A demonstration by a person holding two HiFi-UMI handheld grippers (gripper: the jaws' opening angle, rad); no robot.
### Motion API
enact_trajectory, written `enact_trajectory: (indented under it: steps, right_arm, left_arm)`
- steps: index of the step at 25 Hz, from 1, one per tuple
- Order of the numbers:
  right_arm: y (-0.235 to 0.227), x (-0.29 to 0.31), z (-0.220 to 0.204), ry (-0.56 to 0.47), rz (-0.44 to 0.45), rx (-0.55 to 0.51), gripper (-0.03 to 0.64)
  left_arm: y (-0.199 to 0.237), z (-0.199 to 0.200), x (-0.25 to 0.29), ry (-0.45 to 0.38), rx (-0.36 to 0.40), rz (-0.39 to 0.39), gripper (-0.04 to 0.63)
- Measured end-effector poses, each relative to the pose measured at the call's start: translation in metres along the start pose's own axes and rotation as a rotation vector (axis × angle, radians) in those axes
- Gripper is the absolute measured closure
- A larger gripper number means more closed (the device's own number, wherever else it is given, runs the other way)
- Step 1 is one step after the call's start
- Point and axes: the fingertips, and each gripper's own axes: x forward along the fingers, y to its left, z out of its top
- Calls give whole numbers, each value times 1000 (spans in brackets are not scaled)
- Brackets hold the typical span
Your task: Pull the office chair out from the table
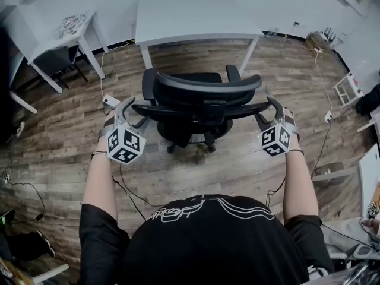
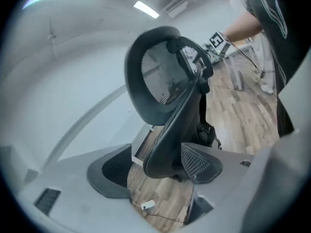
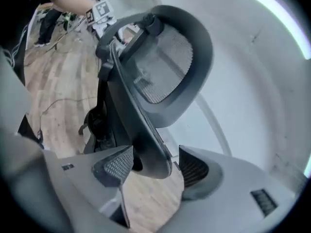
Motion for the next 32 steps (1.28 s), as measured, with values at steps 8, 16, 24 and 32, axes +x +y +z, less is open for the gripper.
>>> enact_trajectory:
  steps: [8,16,24,32]
  right_arm:
    - [30,-130,17,-291,59,478,325]
    - [94,-259,49,-596,311,851,328]
    - [138,-368,46,-700,353,875,474]
    - [172,-464,60,-856,640,965,578]
  left_arm:
    - [-78,28,-98,-201,-439,-33,302]
    - [-196,130,-189,-508,-684,-261,304]
    - [-278,194,-275,-621,-768,-333,442]
    - [-323,222,-323,-715,-1067,-475,589]
